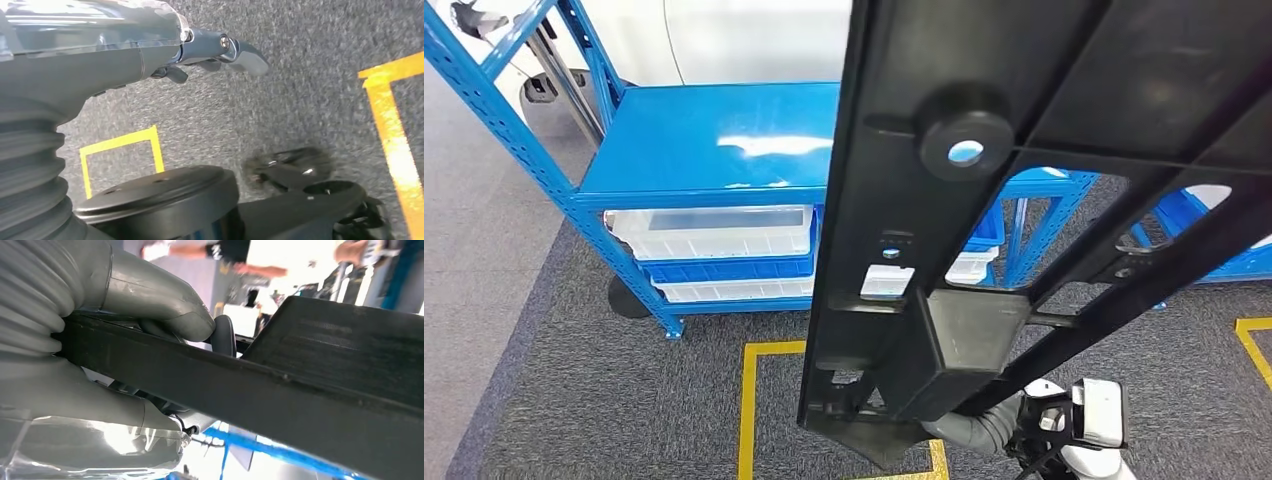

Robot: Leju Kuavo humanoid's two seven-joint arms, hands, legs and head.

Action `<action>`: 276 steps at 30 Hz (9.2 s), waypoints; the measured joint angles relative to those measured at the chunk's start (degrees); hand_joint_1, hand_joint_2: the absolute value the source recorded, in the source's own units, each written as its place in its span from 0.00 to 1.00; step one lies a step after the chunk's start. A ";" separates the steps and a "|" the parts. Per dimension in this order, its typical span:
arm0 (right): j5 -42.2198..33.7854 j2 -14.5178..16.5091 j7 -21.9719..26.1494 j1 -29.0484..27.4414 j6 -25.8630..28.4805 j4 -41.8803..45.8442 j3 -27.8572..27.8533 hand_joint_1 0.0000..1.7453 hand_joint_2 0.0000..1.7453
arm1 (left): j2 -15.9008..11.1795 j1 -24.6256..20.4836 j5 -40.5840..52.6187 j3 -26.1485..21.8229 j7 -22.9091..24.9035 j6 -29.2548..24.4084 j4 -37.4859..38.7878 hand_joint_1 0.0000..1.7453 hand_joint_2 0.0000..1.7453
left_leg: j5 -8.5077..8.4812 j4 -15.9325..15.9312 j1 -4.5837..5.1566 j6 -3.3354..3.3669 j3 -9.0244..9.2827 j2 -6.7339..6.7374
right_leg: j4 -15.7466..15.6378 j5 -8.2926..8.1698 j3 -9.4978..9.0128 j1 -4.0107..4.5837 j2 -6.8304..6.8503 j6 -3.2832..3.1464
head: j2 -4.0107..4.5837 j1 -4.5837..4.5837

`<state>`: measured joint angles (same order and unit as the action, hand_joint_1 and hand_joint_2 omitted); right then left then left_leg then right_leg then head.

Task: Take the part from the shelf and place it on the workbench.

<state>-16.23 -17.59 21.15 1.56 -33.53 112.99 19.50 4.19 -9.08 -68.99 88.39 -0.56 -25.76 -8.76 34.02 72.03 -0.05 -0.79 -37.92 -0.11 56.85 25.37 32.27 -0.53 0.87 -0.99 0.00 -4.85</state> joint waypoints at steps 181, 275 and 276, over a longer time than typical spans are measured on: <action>-12.30 21.07 -3.61 32.23 -9.56 -36.52 24.27 1.00 1.00 | 1.91 -0.01 -14.50 -10.68 12.80 -9.24 0.93 0.00 1.00 | -3.79 -8.78 0.12 -0.24 4.21 0.67 | 0.37 -1.44 1.93 0.36 0.24 -0.71 | 0.00 0.00; 11.27 7.02 8.70 -7.31 -0.89 -0.02 2.65 1.00 1.00 | -1.69 1.12 -7.39 -1.64 0.07 0.01 0.91 0.00 1.00 | 1.76 -4.22 -0.96 -1.08 5.27 1.05 | 1.79 -0.45 2.64 0.10 -0.70 -0.72 | 0.00 0.04; 11.25 7.02 8.71 -7.33 -0.82 0.00 2.74 1.00 1.00 | -1.69 0.97 -7.40 -1.61 0.04 0.01 0.91 0.00 1.00 | 3.02 -0.46 -0.94 -1.08 3.34 0.86 | 1.81 -0.41 2.61 0.25 -1.00 -0.85 | 0.00 0.04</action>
<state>-4.98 -10.57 29.86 -5.77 -34.34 112.99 22.24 2.49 -8.11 -76.40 86.78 -0.52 -25.75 -7.85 37.04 71.57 -0.99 -1.87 -34.58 0.76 58.67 24.96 34.88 -0.28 -0.13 -1.84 0.00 -4.81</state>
